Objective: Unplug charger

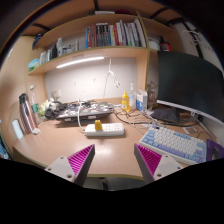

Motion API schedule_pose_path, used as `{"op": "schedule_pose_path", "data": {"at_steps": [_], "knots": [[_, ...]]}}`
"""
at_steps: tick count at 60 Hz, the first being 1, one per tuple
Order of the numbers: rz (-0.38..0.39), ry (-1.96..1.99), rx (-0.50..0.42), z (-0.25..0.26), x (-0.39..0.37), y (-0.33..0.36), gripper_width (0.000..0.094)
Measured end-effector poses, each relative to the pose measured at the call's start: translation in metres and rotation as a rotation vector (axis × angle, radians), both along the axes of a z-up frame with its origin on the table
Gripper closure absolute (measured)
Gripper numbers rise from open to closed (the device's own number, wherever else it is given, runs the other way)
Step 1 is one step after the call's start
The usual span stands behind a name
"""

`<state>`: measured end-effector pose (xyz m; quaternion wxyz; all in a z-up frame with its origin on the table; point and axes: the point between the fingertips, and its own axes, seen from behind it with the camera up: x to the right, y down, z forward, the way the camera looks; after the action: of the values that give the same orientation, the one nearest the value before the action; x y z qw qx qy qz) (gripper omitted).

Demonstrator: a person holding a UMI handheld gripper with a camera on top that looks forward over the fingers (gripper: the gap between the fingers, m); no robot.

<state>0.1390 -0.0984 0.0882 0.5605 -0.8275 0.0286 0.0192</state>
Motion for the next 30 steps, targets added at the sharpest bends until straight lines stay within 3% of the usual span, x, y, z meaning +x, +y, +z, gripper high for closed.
{"op": "schedule_pose_path", "data": {"at_steps": [22,30], "knots": [[0.081,0.000,0.004,-0.017,-0.057,0.093,0.0071],[0.063,-0.053,0.021,-0.025,-0.063,0.139,0.0076]]}}
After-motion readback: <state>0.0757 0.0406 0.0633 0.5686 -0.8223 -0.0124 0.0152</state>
